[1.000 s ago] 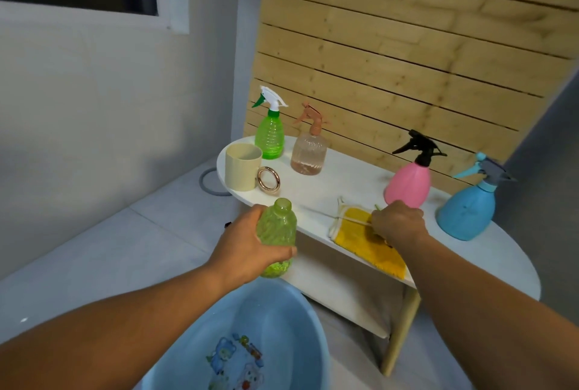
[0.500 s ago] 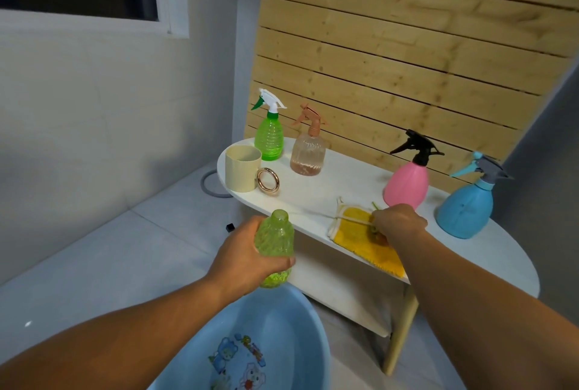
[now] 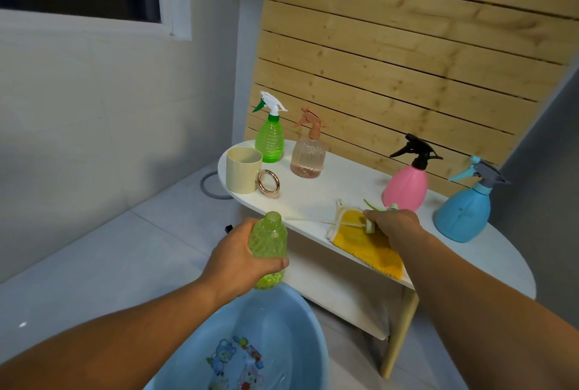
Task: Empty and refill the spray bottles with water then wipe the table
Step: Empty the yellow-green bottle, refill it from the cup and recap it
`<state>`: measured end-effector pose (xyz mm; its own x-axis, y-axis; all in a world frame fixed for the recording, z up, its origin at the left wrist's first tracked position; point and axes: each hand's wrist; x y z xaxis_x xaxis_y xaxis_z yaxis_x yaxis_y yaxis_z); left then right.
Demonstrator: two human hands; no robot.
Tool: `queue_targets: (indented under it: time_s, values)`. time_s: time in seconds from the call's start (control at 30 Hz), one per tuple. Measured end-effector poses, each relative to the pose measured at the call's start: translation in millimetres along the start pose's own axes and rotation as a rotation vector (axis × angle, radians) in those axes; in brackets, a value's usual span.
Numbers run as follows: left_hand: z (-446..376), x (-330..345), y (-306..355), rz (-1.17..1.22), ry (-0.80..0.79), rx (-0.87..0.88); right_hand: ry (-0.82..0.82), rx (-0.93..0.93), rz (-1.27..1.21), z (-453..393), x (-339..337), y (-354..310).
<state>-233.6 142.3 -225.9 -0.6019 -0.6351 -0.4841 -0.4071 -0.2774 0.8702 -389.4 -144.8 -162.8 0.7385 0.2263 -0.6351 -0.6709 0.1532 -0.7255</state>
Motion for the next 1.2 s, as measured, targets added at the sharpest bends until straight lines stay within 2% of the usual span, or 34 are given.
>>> queue_targets:
  time_s: [0.07, 0.2, 0.3, 0.37, 0.47, 0.57, 0.73, 1.07, 1.2]
  values:
    - [1, 0, -1, -0.002, -0.006, -0.008, 0.0, -0.043, -0.034, 5, 1, -2]
    - [4, -3, -4, -0.018, -0.019, -0.018, -0.134, -0.153, -0.312, 20, -2, -18]
    - [5, -7, -6, -0.022, -0.023, -0.03, -0.195, -0.258, -0.354, 41, -18, -44]
    - [5, -10, -6, -0.034, -0.022, -0.042, -0.253, -0.404, -0.351, 55, -31, -64]
    - [5, -15, -8, -0.04, -0.016, -0.06, -0.281, -0.644, -0.207, 73, -51, -91]
    - [5, -20, -12, -0.045, -0.015, -0.077, -0.191, -0.778, -0.126, 87, -64, -115]
    - [6, -24, -13, -0.061, -0.025, -0.079, -0.11, -0.849, -0.112, 102, -67, -132]
    - [3, -33, -13, -0.082, -0.004, -0.089, -0.31, -0.988, -0.153, 150, -65, -153]
    - [2, -37, -18, -0.098, 0.015, -0.094, -0.375, -1.059, -0.063, 162, -65, -159]
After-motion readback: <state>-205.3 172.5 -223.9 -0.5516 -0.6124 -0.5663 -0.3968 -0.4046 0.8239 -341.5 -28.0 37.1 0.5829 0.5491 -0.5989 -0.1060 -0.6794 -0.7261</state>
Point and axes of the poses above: each hand's wrist, its own z-axis away from the middle knuckle, its own x-axis out of the palm, y = z × x, and after that the axes turned 6 degrees about -z, right-handed
